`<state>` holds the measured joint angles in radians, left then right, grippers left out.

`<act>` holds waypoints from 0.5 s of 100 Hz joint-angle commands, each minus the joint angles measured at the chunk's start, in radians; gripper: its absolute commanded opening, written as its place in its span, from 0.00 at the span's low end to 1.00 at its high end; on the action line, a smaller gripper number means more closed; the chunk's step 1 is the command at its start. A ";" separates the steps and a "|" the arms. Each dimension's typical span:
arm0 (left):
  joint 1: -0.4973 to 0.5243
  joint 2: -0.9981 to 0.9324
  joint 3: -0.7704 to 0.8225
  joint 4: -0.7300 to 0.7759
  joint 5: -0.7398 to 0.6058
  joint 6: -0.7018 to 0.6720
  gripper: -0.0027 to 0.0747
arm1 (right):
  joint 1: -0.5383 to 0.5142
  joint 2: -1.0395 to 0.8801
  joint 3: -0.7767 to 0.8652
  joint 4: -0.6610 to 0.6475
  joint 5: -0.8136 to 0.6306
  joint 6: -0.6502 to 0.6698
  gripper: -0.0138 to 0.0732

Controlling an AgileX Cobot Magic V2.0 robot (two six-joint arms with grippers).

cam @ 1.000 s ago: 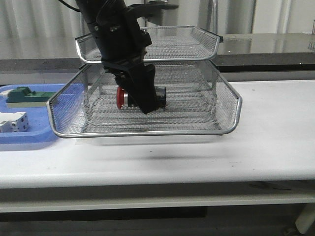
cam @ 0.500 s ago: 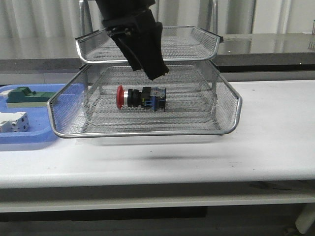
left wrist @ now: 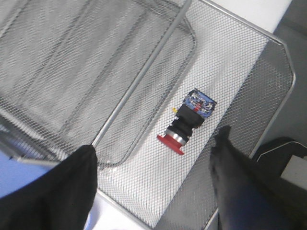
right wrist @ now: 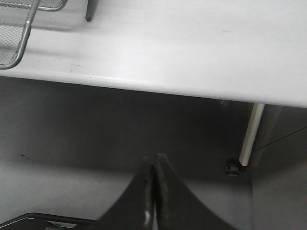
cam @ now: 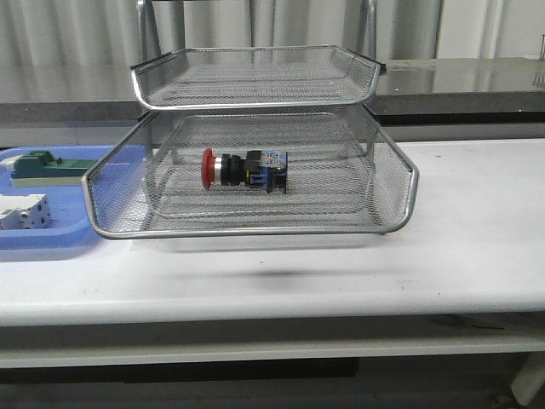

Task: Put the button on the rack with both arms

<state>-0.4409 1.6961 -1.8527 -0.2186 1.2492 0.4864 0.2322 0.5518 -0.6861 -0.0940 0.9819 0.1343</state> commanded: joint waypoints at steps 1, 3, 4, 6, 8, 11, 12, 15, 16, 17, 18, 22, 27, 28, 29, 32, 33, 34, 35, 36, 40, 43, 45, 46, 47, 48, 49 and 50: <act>0.033 -0.120 0.023 -0.014 0.009 -0.025 0.66 | -0.006 0.002 -0.025 -0.019 -0.047 -0.003 0.08; 0.043 -0.141 0.042 -0.014 0.005 -0.025 0.66 | -0.006 0.002 -0.025 -0.019 -0.047 -0.003 0.08; 0.046 -0.148 0.048 -0.014 0.003 -0.027 0.66 | -0.006 0.002 -0.025 -0.019 -0.047 -0.003 0.08; 0.055 -0.171 0.068 -0.014 -0.005 -0.027 0.66 | -0.006 0.002 -0.025 -0.019 -0.047 -0.003 0.08; 0.065 -0.194 0.091 -0.014 -0.017 -0.029 0.66 | -0.006 0.002 -0.025 -0.019 -0.047 -0.003 0.08; 0.080 -0.226 0.124 -0.014 -0.038 -0.032 0.66 | -0.006 0.002 -0.025 -0.019 -0.047 -0.003 0.08; 0.087 -0.244 0.133 -0.014 -0.044 -0.032 0.66 | -0.006 0.002 -0.025 -0.019 -0.047 -0.003 0.08; 0.103 -0.279 0.179 -0.014 -0.077 -0.034 0.66 | -0.006 0.002 -0.025 -0.019 -0.047 -0.003 0.08; 0.107 -0.288 0.189 -0.014 -0.084 -0.036 0.66 | -0.006 0.002 -0.025 -0.019 -0.047 -0.003 0.08; 0.115 -0.306 0.209 -0.014 -0.098 -0.036 0.66 | -0.006 0.002 -0.025 -0.019 -0.047 -0.003 0.08; 0.120 -0.315 0.219 -0.014 -0.106 -0.036 0.66 | -0.006 0.002 -0.025 -0.019 -0.047 -0.003 0.08; 0.144 -0.372 0.281 -0.014 -0.152 -0.037 0.66 | -0.006 0.002 -0.025 -0.019 -0.047 -0.003 0.08; 0.174 -0.440 0.357 -0.014 -0.211 -0.040 0.66 | -0.006 0.002 -0.025 -0.019 -0.047 -0.003 0.08; 0.183 -0.450 0.368 -0.014 -0.219 -0.040 0.66 | -0.006 0.002 -0.025 -0.019 -0.047 -0.003 0.08; 0.187 -0.469 0.390 -0.014 -0.237 -0.040 0.66 | -0.006 0.002 -0.025 -0.019 -0.047 -0.003 0.08; 0.205 -0.508 0.434 -0.014 -0.272 -0.041 0.66 | -0.006 0.002 -0.025 -0.019 -0.047 -0.003 0.08; 0.214 -0.529 0.445 -0.014 -0.281 -0.041 0.66 | -0.006 0.002 -0.025 -0.019 -0.047 -0.003 0.08; 0.218 -0.538 0.467 -0.014 -0.300 -0.041 0.66 | -0.006 0.002 -0.025 -0.019 -0.047 -0.003 0.08; 0.228 -0.548 0.478 -0.014 -0.309 -0.041 0.66 | -0.006 0.002 -0.025 -0.019 -0.047 -0.003 0.08; 0.233 -0.567 0.500 -0.014 -0.327 -0.041 0.66 | -0.006 0.002 -0.025 -0.019 -0.047 -0.003 0.08; 0.262 -0.616 0.553 -0.014 -0.372 -0.041 0.66 | -0.006 0.002 -0.025 -0.019 -0.047 -0.003 0.08; 0.282 -0.664 0.606 -0.014 -0.417 -0.041 0.66 | -0.006 0.002 -0.025 -0.019 -0.047 -0.003 0.08; 0.303 -0.692 0.638 -0.014 -0.442 -0.041 0.66 | -0.006 0.002 -0.025 -0.019 -0.047 -0.003 0.08; 0.308 -0.711 0.658 -0.014 -0.459 -0.041 0.66 | -0.006 0.002 -0.025 -0.019 -0.047 -0.003 0.08; 0.314 -0.711 0.658 -0.014 -0.459 -0.041 0.66 | -0.006 0.002 -0.025 -0.019 -0.047 -0.003 0.08; 0.319 -0.729 0.679 -0.014 -0.475 -0.041 0.66 | -0.006 0.002 -0.025 -0.019 -0.047 -0.003 0.08; 0.329 -0.738 0.689 -0.016 -0.483 -0.041 0.66 | -0.006 0.002 -0.025 -0.019 -0.047 -0.003 0.08; 0.335 -0.755 0.709 -0.016 -0.499 -0.041 0.66 | -0.006 0.002 -0.025 -0.019 -0.047 -0.003 0.08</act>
<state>-0.1552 1.0496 -1.2210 -0.2149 0.9151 0.4552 0.2322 0.5518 -0.6861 -0.0940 0.9819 0.1357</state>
